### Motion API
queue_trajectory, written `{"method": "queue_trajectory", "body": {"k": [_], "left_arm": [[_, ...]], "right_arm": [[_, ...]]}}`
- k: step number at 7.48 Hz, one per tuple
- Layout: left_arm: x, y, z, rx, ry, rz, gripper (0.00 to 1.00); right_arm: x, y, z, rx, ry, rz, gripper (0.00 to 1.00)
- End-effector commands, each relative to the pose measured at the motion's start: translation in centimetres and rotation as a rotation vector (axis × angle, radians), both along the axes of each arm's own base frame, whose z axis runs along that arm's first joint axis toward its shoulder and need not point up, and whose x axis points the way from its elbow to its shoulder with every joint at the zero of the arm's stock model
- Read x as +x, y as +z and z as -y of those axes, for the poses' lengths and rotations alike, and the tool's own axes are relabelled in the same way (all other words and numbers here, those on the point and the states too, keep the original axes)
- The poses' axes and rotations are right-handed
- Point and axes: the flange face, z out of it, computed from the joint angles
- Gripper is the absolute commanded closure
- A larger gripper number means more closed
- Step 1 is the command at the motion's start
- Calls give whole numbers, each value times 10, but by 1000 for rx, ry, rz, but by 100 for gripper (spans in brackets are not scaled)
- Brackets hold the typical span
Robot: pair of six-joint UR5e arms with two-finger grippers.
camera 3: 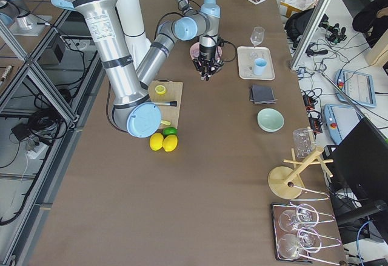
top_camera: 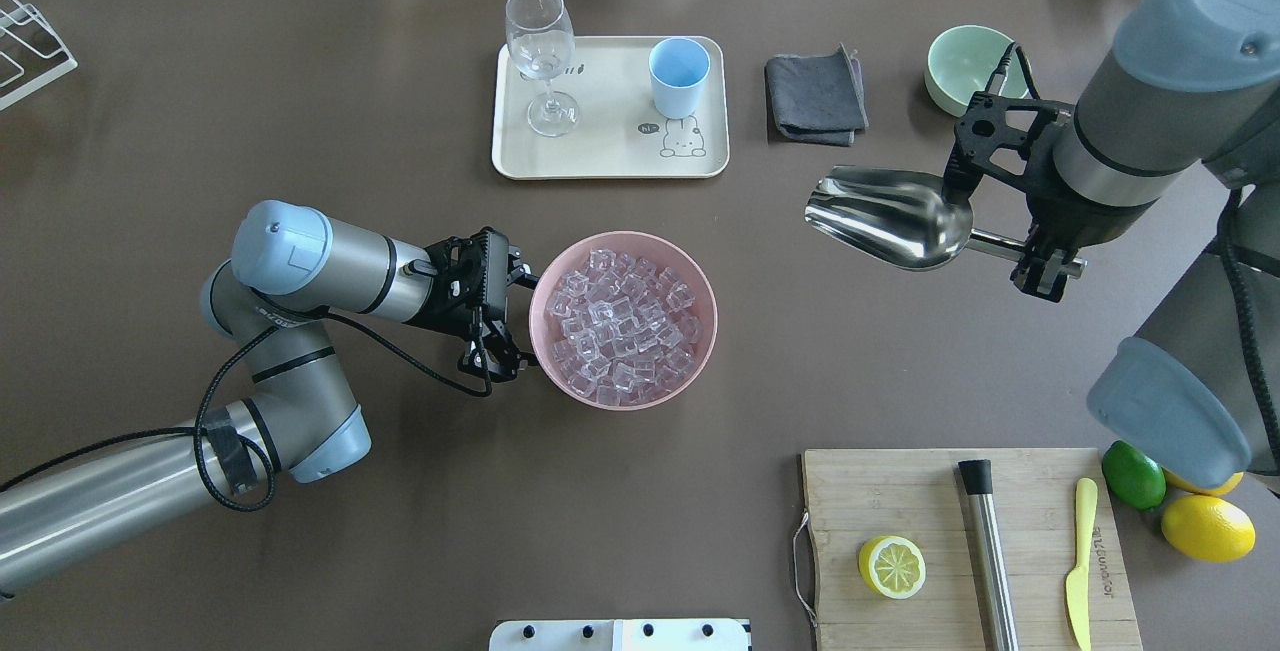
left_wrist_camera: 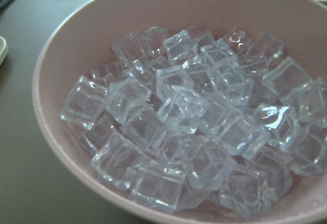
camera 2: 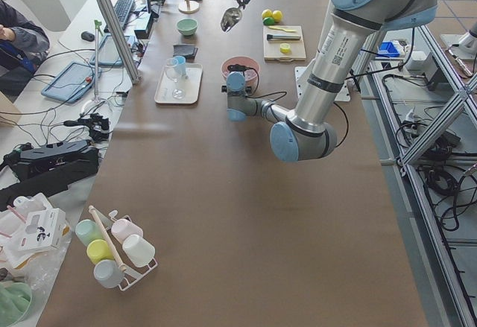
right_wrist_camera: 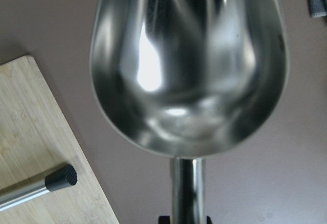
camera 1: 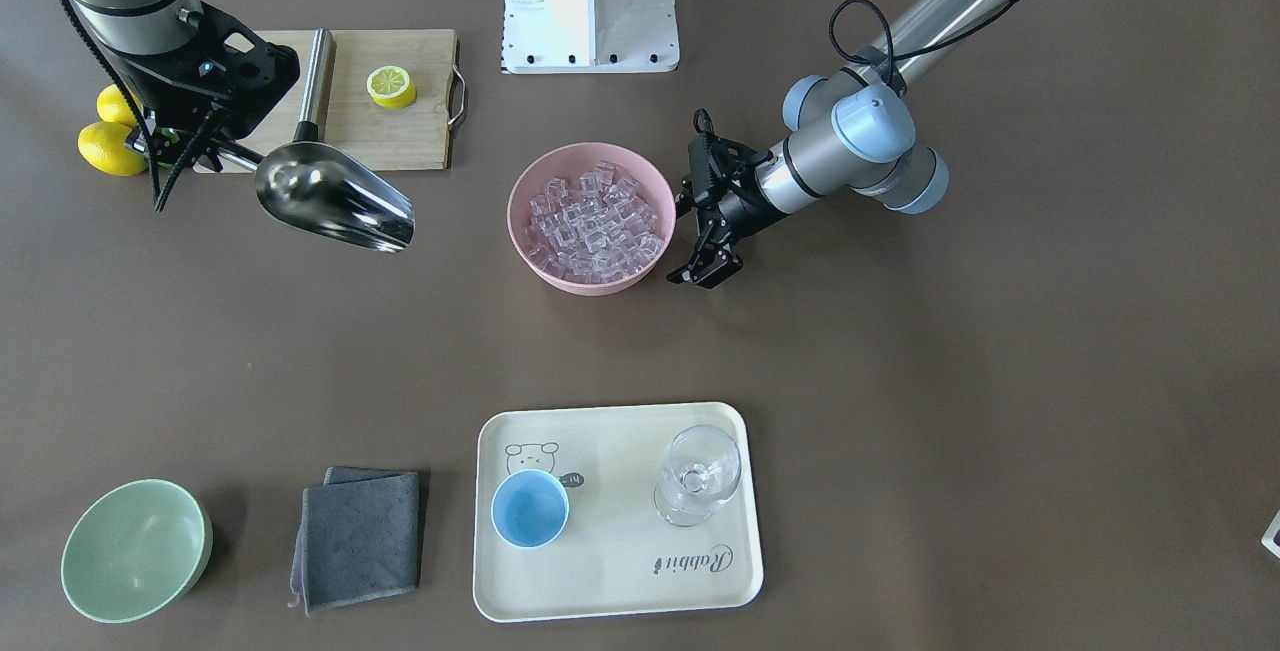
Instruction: Put ice in cup with scoop
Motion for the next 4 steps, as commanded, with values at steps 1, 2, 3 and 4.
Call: {"method": "queue_trajectory", "body": {"k": [1,2,3,4], "left_arm": [[3,-4,-2,-10,6,-3,2],[5,-4,-3,-9,11,-3,2],[5,-6,-3,-9,11,-4,1],[5,-5,-3,-10,9,-3,2]], "right_arm": [[15,-19,-4,221,-262,-91,100],[14,-20,1,277,-360,-128,100],[2,-37,14,256,-382,-152,100],[-21,-56,26,243,-408,-161,100]]}}
